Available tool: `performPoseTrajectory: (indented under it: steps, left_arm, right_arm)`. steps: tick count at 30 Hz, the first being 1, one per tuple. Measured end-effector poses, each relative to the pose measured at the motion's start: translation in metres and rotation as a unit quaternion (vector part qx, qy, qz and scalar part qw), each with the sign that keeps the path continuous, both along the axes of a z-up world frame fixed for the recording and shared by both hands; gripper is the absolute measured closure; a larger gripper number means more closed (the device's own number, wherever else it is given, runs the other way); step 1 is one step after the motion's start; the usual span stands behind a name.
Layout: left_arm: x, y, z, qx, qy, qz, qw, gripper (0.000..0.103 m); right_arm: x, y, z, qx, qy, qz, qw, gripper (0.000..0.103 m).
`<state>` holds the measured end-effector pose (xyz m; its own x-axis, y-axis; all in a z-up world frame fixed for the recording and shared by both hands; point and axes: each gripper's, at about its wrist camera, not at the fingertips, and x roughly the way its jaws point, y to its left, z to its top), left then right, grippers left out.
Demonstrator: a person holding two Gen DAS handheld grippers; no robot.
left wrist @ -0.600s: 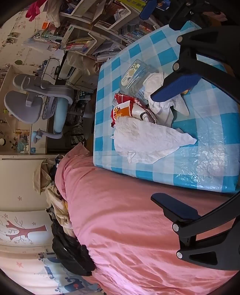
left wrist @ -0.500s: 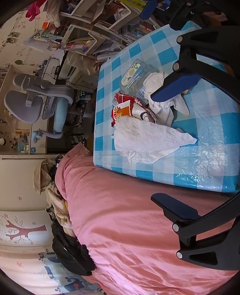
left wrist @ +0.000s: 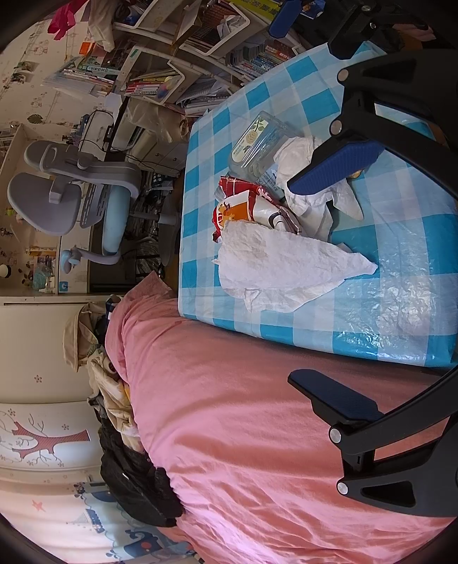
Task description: Collect trash
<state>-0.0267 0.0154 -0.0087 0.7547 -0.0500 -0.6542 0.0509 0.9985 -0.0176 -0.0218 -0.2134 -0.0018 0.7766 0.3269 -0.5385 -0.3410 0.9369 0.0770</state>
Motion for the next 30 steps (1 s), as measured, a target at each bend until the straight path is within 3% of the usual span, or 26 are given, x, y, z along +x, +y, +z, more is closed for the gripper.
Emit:
performPoseTrajectory:
  steps: [25,30]
  left_arm:
    - [0.005,0.006,0.001,0.012,0.006,0.008,0.9999,0.008]
    - [0.005,0.008,0.002,0.009,0.004,0.010,0.9999,0.008]
  right_arm:
    - [0.003,0.012,-0.003,-0.002,0.008,0.011,1.000,0.006]
    - [0.002,0.019,-0.006,-0.016,-0.007,0.016,1.000,0.006]
